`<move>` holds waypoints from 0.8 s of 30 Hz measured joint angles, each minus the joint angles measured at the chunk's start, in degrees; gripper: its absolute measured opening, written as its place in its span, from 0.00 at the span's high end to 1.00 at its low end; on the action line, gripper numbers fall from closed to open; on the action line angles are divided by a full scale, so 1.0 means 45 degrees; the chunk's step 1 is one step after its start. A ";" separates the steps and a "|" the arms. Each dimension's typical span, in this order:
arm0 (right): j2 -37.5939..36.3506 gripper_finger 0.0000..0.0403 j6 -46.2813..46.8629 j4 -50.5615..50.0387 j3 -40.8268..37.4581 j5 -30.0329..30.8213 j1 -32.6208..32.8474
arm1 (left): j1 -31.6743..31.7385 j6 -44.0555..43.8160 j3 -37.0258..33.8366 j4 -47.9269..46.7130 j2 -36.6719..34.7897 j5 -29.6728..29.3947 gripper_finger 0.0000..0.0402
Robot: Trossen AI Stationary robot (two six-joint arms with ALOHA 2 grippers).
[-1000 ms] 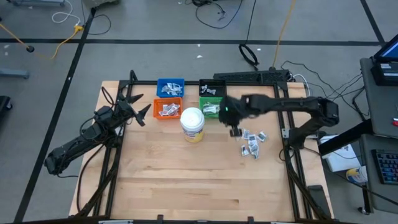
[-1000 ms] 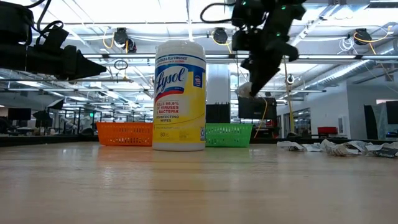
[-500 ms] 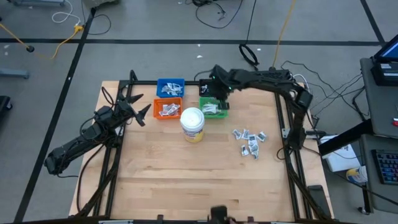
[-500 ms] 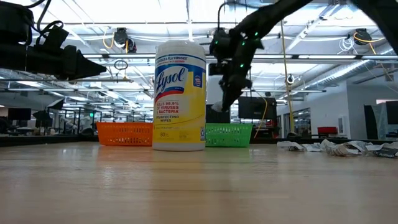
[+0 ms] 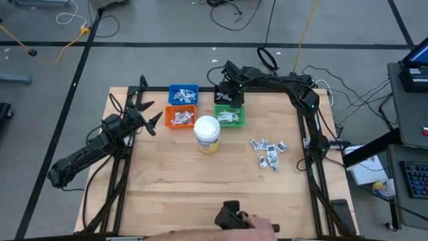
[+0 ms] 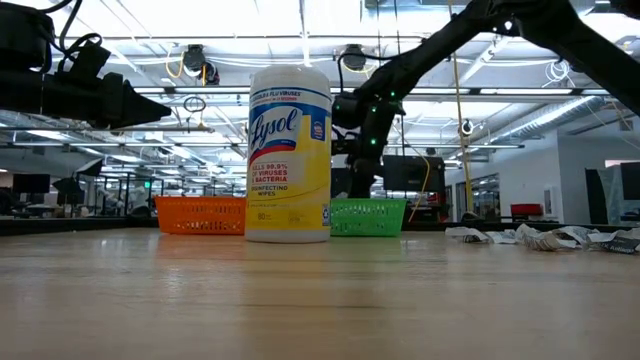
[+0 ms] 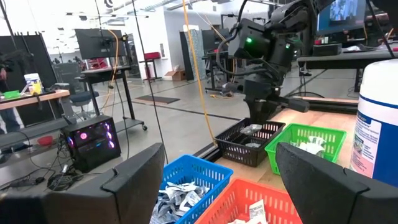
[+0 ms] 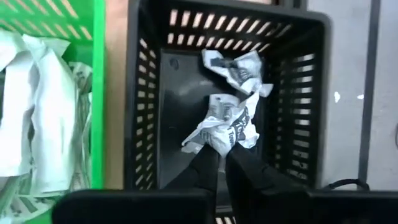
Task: Pick & Place First Aid Supplies
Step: Put the black towelette pack into the black bin
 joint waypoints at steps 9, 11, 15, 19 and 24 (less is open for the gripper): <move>0.0000 0.76 0.0258 -0.0139 0.0024 -0.0918 -0.0152 | 0.0000 0.0000 -0.0002 0.0000 0.0000 0.0000 0.23; 0.0002 0.68 0.0739 -0.0212 0.0024 -0.1216 -0.0169 | 0.0000 0.0002 -0.0002 0.0000 -0.0002 -0.0001 0.23; -0.0059 0.56 0.2540 -0.0247 0.0092 -0.0311 -0.0173 | 0.0000 0.0000 -0.0002 0.0000 -0.0003 0.0000 0.23; -0.0603 0.52 0.4760 -0.0946 0.0117 0.0862 -0.0235 | -0.0002 0.0000 -0.0002 0.0000 -0.0003 0.0000 0.23; -0.1126 0.52 0.7210 -0.2350 0.0107 0.1149 -0.0259 | -0.0001 0.0000 -0.0002 0.0000 -0.0002 0.0000 0.23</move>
